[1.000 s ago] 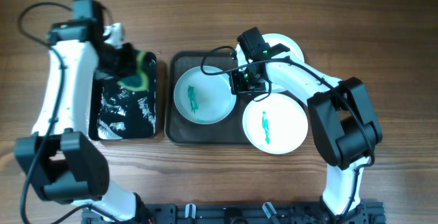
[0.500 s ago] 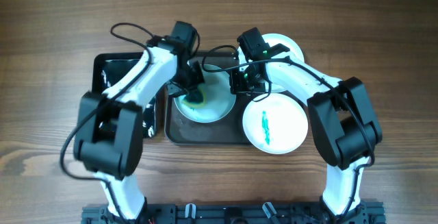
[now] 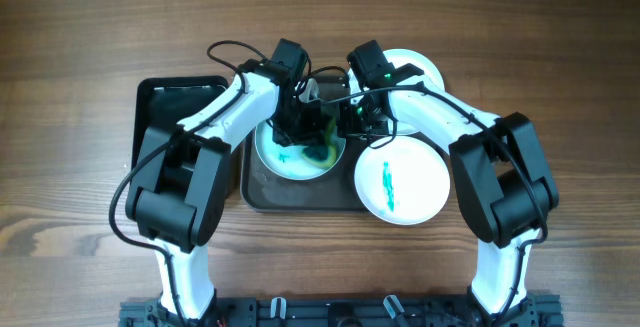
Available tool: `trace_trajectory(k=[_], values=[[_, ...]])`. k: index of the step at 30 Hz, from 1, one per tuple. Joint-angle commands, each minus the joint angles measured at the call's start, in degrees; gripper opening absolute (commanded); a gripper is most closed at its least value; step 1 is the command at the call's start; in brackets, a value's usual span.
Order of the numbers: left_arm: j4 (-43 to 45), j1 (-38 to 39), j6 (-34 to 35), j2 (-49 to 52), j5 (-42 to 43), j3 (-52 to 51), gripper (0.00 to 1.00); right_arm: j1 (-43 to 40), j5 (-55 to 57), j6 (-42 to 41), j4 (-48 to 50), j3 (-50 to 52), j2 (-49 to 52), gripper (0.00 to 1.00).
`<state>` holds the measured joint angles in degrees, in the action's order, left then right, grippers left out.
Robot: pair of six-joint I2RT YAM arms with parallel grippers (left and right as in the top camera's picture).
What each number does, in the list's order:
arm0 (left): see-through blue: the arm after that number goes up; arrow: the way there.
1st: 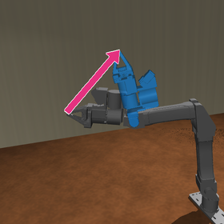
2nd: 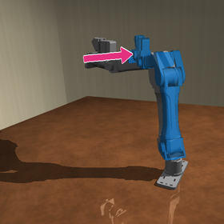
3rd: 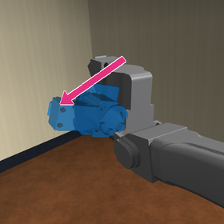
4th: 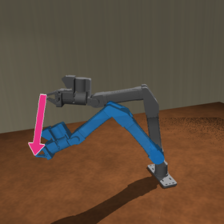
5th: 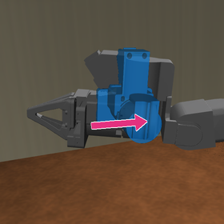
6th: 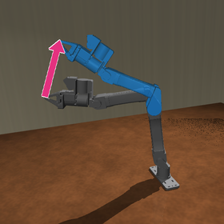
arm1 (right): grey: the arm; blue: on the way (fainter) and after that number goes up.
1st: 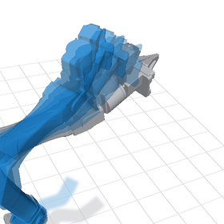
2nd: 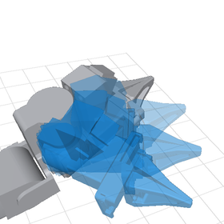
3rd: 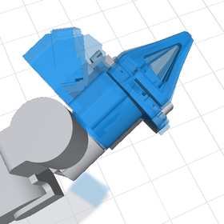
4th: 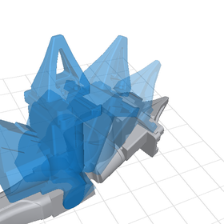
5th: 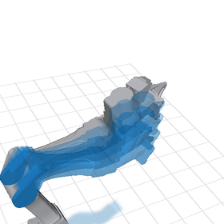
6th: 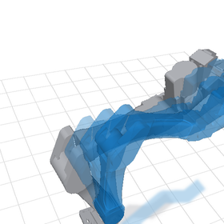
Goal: Clean dirty plates on tray and stack at the side
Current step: 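Scrub the left plate with the sponge while right gripper holds its rim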
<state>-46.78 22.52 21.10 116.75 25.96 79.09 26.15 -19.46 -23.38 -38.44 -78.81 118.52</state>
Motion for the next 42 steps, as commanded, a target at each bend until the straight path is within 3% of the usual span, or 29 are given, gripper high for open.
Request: trace_trajectory(k=[1,5,10,13,15,17,19,25,30,32,35,37,42], values=[[-2.8,-1.88,6.16,0.81,-14.16,-0.44,0.04,0.02,0.17,-0.63,-0.24,-0.37,1.27,0.04],[-11.1,-2.47,14.95,0.81,-32.13,-0.26,0.04,0.02,0.17,-0.61,-0.26,-0.37,1.27,0.04],[-11.34,-2.34,14.38,0.81,-33.9,-0.26,0.04,0.02,0.15,-0.63,-0.35,-0.37,1.29,0.04],[-4.59,-2.43,3.48,0.79,-22.29,-0.26,0.04,0.02,0.15,-0.63,-0.44,-0.37,1.27,0.04],[2.03,-2.4,-5.6,0.79,-6.97,-0.26,0.04,0.02,0.2,-0.63,-0.59,-0.37,1.27,0.04],[5.92,-2.4,-7.58,0.81,-0.7,-0.26,0.04,0.02,0.55,-0.61,-0.92,-0.37,1.27,0.04],[8.39,-2.43,-6.78,0.79,-1.25,-0.26,0.04,0.02,1.05,-0.55,-1.46,-0.37,1.27,0.04],[0.04,-2.43,13.73,0.81,-30.18,-0.26,0.04,0.02,1.86,-0.59,-1.97,-0.37,1.29,0.04],[-6.62,-2.14,20.09,0.81,-32.33,-0.26,0.04,0.02,1.84,-0.57,-2.03,-0.37,1.27,0.04],[-6.36,-2.03,17.29,0.81,-24.9,-0.26,0.04,0.02,1.86,-0.52,-2.14,-0.37,1.29,0.04],[-1.9,-2.03,2.78,0.81,-5.29,-0.26,0.04,0.02,1.84,-0.55,-2.19,-0.37,1.27,0.04],[0.37,-2.03,-2.97,0.81,3.32,-0.28,0.04,0.02,1.84,-0.55,-2.36,-0.37,1.29,0.04],[5.81,-2.64,-3.48,0.81,2.84,-0.26,0.04,0.02,1.86,-0.52,-2.73,-0.37,1.29,0.04]])
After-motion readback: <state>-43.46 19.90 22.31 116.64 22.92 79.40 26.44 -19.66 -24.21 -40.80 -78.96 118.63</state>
